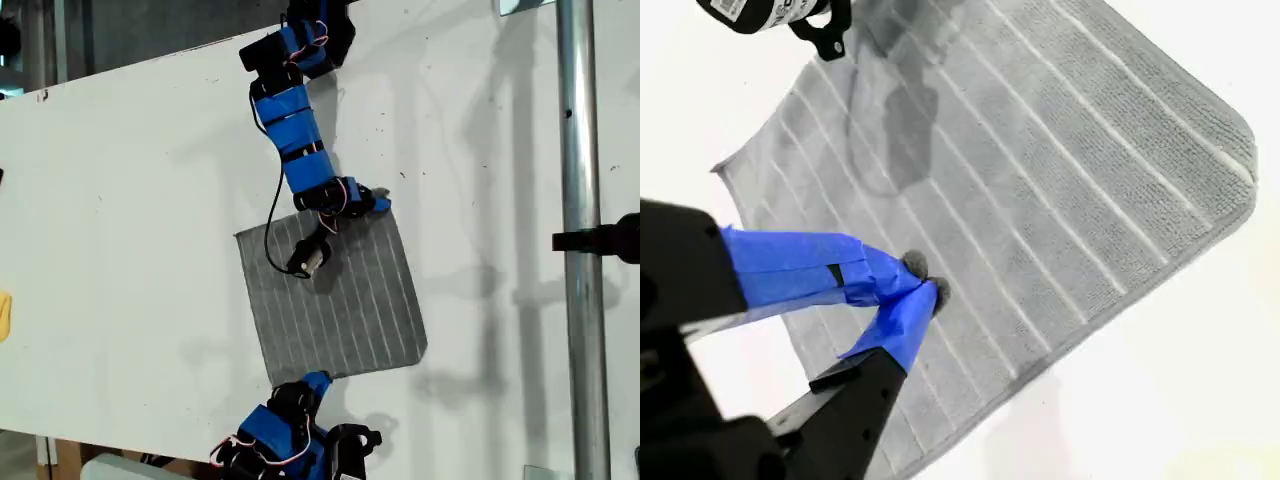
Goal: Grasp corners of a towel and fold twice.
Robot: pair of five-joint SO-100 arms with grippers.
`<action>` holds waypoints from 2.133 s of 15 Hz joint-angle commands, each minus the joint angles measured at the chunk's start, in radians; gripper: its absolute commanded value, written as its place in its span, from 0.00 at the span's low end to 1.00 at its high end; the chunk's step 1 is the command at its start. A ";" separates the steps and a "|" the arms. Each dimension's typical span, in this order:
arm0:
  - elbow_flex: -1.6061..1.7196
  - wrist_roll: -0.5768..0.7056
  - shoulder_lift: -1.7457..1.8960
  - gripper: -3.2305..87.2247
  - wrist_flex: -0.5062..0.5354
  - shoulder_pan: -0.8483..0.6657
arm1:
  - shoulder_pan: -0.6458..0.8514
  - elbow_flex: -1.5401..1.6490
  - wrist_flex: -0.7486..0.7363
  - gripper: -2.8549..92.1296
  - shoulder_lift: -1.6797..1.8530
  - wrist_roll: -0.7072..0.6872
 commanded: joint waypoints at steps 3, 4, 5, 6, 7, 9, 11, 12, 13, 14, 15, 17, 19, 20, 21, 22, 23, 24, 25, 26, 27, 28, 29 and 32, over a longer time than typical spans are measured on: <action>-0.006 -0.012 0.023 0.00 -0.023 0.012 | 0.023 -0.043 -0.014 0.03 0.000 0.023; -0.025 -0.023 0.011 0.00 -0.020 0.018 | 0.025 -0.046 -0.014 0.03 0.000 0.023; -0.058 -0.026 -0.020 0.00 -0.012 0.028 | 0.026 -0.046 -0.015 0.03 0.002 0.023; -0.104 -0.021 -0.069 0.00 -0.011 0.043 | 0.026 -0.046 -0.020 0.03 0.002 0.023; -0.164 0.009 -0.130 0.00 -0.005 0.060 | 0.028 -0.046 -0.026 0.03 0.000 0.023; -0.281 0.071 -0.255 0.00 0.014 0.101 | 0.028 -0.046 -0.028 0.03 -0.002 0.023; -0.390 0.172 -0.388 0.00 -0.043 0.149 | 0.026 -0.046 -0.032 0.03 -0.008 0.023; -0.448 0.239 -0.459 0.00 -0.074 0.169 | 0.023 -0.046 -0.037 0.03 -0.012 0.023; -0.471 0.305 -0.499 0.01 -0.101 0.175 | 0.021 -0.046 -0.040 0.03 -0.017 0.023; -0.483 0.373 -0.512 0.08 -0.120 0.178 | 0.020 -0.046 -0.043 0.03 -0.018 0.023; -0.492 0.373 -0.515 0.21 -0.100 0.181 | 0.018 -0.046 -0.043 0.03 -0.020 0.023; -0.518 0.396 -0.520 0.28 -0.057 0.179 | 0.012 -0.044 -0.044 0.03 -0.020 0.023; -0.618 0.385 -0.575 0.33 0.061 0.172 | 0.009 -0.044 -0.044 0.03 -0.020 0.023; -0.669 0.383 -0.618 0.33 0.106 0.172 | 0.009 -0.044 -0.044 0.03 -0.020 0.023; -0.704 0.390 -0.670 0.37 0.124 0.172 | 0.009 -0.043 -0.044 0.03 -0.020 0.023; -0.753 0.387 -0.741 0.38 0.155 0.176 | 0.009 -0.043 -0.044 0.03 -0.020 0.023; -0.767 0.367 -0.787 0.36 0.160 0.184 | 0.011 -0.043 -0.044 0.03 -0.020 0.023; -0.767 0.339 -0.821 0.35 0.146 0.193 | 0.011 -0.043 -0.044 0.03 -0.020 0.023; -0.775 0.310 -0.854 0.36 0.146 0.206 | 0.011 -0.043 -0.044 0.03 -0.020 0.023; -0.775 0.281 -0.881 0.36 0.144 0.222 | 0.011 -0.040 -0.044 0.03 -0.020 0.023; -0.770 0.252 -0.907 0.36 0.144 0.239 | 0.011 -0.038 -0.044 0.03 -0.020 0.023; -0.765 0.224 -0.939 0.36 0.144 0.256 | 0.011 -0.038 -0.044 0.03 -0.020 0.023; -0.753 0.206 -0.973 0.36 0.137 0.270 | 0.011 -0.038 -0.044 0.03 -0.020 0.023; -0.753 0.156 -1.085 0.36 0.067 0.298 | 0.011 -0.038 -0.044 0.03 -0.020 0.026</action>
